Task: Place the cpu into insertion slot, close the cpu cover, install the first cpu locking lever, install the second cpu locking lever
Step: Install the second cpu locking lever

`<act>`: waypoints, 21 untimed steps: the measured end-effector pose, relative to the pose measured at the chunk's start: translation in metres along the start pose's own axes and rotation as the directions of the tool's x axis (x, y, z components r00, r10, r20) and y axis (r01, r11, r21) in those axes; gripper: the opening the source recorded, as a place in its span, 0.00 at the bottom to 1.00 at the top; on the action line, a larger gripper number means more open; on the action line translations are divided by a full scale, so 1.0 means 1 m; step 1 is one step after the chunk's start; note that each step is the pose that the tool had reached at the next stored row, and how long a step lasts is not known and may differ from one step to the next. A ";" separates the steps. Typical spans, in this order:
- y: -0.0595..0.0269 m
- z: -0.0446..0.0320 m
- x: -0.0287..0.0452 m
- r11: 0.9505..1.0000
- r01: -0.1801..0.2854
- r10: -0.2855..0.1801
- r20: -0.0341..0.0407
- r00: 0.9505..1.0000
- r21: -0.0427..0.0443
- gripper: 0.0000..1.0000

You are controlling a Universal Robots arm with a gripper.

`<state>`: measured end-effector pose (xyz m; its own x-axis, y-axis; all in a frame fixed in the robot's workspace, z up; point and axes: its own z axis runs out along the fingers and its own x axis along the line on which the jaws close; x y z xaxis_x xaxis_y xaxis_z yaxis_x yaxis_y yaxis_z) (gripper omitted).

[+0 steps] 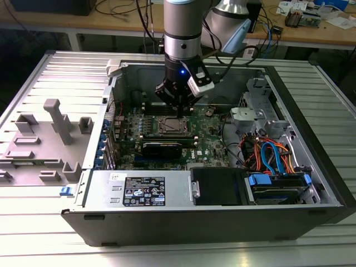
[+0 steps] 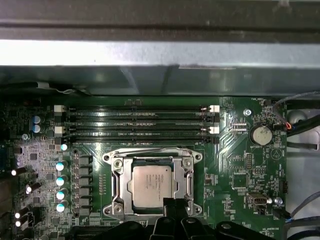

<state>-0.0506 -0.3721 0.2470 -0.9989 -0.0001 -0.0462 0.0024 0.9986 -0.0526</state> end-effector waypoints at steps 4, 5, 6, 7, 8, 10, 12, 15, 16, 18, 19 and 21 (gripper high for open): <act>-0.0006 0.0000 0.0000 1.000 0.000 0.000 0.000 1.000 0.000 0.11; -0.0009 0.0000 0.0000 1.000 0.000 0.000 0.000 1.000 0.000 0.11; -0.0009 0.0000 0.0000 1.000 0.000 0.000 0.000 1.000 0.000 0.11; -0.0009 0.0000 0.0000 1.000 0.000 0.000 0.000 1.000 0.000 0.11; -0.0009 0.0000 0.0000 1.000 0.000 0.000 0.000 1.000 0.000 0.11; -0.0009 0.0000 0.0000 1.000 0.000 0.000 0.000 1.000 0.000 0.11; -0.0009 0.0000 0.0000 1.000 0.000 0.000 0.000 1.000 0.000 0.11; -0.0010 0.0000 0.0000 1.000 0.000 0.000 0.000 1.000 0.000 0.11; -0.0011 -0.0005 0.0000 1.000 0.000 0.000 0.000 1.000 0.000 0.11; -0.0013 -0.0062 -0.0009 1.000 0.000 0.000 -0.001 1.000 0.000 0.11; -0.0013 -0.0068 -0.0012 1.000 0.000 0.000 -0.002 1.000 0.000 0.11; -0.0030 -0.0067 -0.0013 1.000 0.000 0.000 -0.006 1.000 0.000 0.11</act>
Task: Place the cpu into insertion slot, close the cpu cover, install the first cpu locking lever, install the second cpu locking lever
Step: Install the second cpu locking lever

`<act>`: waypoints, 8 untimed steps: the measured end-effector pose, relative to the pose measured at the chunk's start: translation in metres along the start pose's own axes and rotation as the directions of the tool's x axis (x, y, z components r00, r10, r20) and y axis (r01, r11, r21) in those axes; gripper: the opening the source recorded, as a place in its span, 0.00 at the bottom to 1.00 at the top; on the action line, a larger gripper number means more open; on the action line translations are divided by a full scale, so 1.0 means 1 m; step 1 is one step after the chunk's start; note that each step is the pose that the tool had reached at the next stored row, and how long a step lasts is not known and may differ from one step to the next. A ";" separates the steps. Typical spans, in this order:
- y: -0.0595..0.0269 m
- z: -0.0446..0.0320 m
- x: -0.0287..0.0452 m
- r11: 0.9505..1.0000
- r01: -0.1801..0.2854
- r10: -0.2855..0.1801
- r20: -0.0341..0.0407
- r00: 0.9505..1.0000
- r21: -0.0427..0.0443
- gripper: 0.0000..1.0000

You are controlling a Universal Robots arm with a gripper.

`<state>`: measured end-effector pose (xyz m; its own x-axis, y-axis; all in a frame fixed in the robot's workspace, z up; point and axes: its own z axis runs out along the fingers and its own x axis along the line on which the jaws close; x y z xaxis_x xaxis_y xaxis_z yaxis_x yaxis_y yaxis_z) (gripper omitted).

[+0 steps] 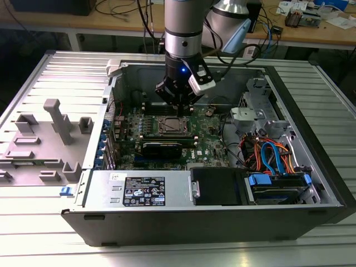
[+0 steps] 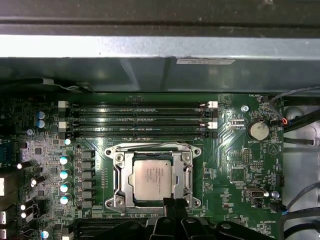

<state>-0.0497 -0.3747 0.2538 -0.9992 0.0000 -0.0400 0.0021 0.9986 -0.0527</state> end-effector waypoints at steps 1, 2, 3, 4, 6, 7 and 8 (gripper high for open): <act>-0.0015 0.0002 0.0000 1.000 0.000 0.000 0.000 1.000 0.000 0.11; -0.0023 0.0004 0.0000 1.000 0.000 0.000 -0.001 1.000 0.000 0.11; -0.0031 0.0005 0.0000 1.000 0.000 0.000 -0.001 1.000 0.000 0.11; -0.0038 0.0006 0.0000 1.000 0.000 0.000 -0.001 1.000 0.000 0.11; -0.0058 0.0010 0.0000 1.000 0.000 0.000 -0.002 1.000 0.000 0.11; -0.0060 0.0012 0.0001 1.000 0.000 0.000 -0.002 1.000 0.000 0.11; -0.0064 0.0013 0.0000 1.000 0.000 0.000 -0.003 1.000 0.000 0.11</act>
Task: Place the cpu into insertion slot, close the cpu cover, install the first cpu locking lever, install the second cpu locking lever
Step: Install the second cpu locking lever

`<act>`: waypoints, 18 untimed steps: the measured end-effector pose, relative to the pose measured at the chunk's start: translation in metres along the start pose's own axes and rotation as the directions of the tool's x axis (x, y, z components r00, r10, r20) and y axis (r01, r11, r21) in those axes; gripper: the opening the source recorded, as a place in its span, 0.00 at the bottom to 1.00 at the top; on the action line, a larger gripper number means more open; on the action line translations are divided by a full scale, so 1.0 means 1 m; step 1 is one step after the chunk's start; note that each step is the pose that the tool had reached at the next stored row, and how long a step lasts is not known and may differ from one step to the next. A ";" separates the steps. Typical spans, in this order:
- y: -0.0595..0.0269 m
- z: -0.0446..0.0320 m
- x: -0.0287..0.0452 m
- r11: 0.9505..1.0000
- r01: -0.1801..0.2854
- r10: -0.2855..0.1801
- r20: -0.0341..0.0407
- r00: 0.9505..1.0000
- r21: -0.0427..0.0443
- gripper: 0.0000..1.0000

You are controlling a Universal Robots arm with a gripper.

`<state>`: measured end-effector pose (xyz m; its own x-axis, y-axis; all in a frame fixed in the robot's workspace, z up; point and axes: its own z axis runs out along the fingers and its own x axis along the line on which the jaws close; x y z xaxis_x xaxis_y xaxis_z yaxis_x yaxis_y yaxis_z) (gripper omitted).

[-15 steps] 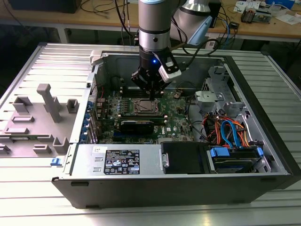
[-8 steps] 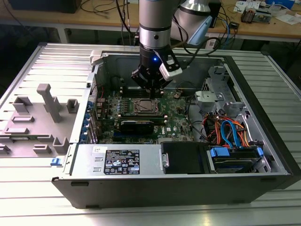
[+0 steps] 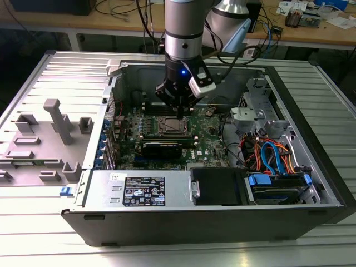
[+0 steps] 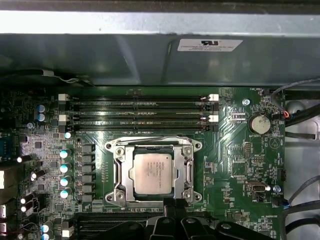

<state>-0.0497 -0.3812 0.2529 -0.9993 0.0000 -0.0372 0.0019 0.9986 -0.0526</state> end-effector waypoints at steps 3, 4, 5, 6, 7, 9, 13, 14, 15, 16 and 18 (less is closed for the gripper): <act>-0.0007 0.0002 0.0003 1.000 0.000 0.000 -0.001 1.000 0.000 0.11; -0.0009 0.0002 0.0011 1.000 0.000 0.000 -0.001 1.000 0.000 0.11; -0.0009 0.0002 0.0021 1.000 0.000 0.000 -0.001 1.000 0.000 0.11; -0.0010 0.0001 0.0036 1.000 0.000 0.000 -0.001 1.000 0.000 0.11; -0.0009 0.0001 0.0041 1.000 0.000 0.000 -0.001 1.000 0.000 0.11; -0.0009 0.0001 0.0047 1.000 0.000 0.000 -0.001 1.000 0.000 0.11; -0.0025 0.0002 0.0050 1.000 0.000 0.000 -0.001 1.000 0.000 0.11; -0.0033 0.0002 0.0050 1.000 0.000 0.000 -0.001 1.000 0.000 0.11; -0.0037 0.0003 0.0050 1.000 0.000 0.000 -0.001 1.000 0.000 0.11; -0.0038 0.0002 0.0050 1.000 0.000 0.000 -0.001 1.000 0.000 0.11; -0.0041 0.0002 0.0050 1.000 0.000 0.000 -0.001 1.000 0.000 0.11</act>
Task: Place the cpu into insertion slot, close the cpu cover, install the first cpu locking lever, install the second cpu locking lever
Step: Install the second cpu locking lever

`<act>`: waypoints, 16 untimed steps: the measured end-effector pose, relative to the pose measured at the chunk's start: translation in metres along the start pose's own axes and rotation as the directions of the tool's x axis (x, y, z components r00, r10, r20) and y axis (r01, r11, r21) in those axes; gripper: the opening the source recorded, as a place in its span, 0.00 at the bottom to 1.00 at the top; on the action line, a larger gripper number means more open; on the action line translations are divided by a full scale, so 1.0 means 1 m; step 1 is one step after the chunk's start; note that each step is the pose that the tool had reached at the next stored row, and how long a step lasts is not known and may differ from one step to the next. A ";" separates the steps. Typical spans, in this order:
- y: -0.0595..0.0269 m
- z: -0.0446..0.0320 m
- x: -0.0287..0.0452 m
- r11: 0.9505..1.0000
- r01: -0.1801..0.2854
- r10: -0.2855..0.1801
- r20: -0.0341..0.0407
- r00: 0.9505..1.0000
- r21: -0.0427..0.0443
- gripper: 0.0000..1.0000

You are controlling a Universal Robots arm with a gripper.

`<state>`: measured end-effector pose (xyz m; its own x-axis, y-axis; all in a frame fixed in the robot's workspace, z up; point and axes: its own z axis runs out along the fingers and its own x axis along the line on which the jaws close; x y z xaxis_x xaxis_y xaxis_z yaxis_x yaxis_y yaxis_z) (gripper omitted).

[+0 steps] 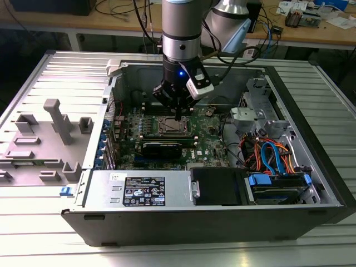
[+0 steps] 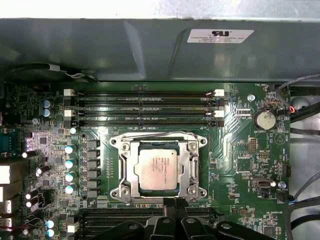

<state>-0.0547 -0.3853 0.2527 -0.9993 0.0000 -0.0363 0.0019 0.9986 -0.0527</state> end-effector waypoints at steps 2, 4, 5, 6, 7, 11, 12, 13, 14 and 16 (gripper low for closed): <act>0.0000 0.0000 0.0000 1.000 0.000 0.000 0.000 1.000 0.000 0.11; -0.0001 0.0000 0.0000 1.000 0.000 0.000 0.000 1.000 0.000 0.11; -0.0001 0.0000 0.0000 1.000 0.000 0.000 0.000 1.000 0.000 0.11; -0.0001 0.0000 0.0000 1.000 0.000 0.000 0.000 1.000 0.000 0.11; -0.0001 0.0000 0.0000 1.000 0.000 0.000 0.000 1.000 0.000 0.11; -0.0011 0.0000 0.0000 1.000 0.000 0.000 0.000 1.000 0.000 0.11; -0.0023 0.0001 0.0000 1.000 0.000 0.000 0.000 1.000 0.000 0.11; -0.0023 0.0001 0.0000 1.000 0.000 0.000 0.000 1.000 0.000 0.11; -0.0024 0.0001 0.0000 1.000 0.000 0.000 0.000 1.000 0.000 0.11; -0.0026 0.0001 0.0000 1.000 0.000 0.000 0.000 1.000 0.000 0.11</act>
<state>-0.0547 -0.3879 0.2527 -0.9993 0.0000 -0.0363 0.0019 0.9986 -0.0528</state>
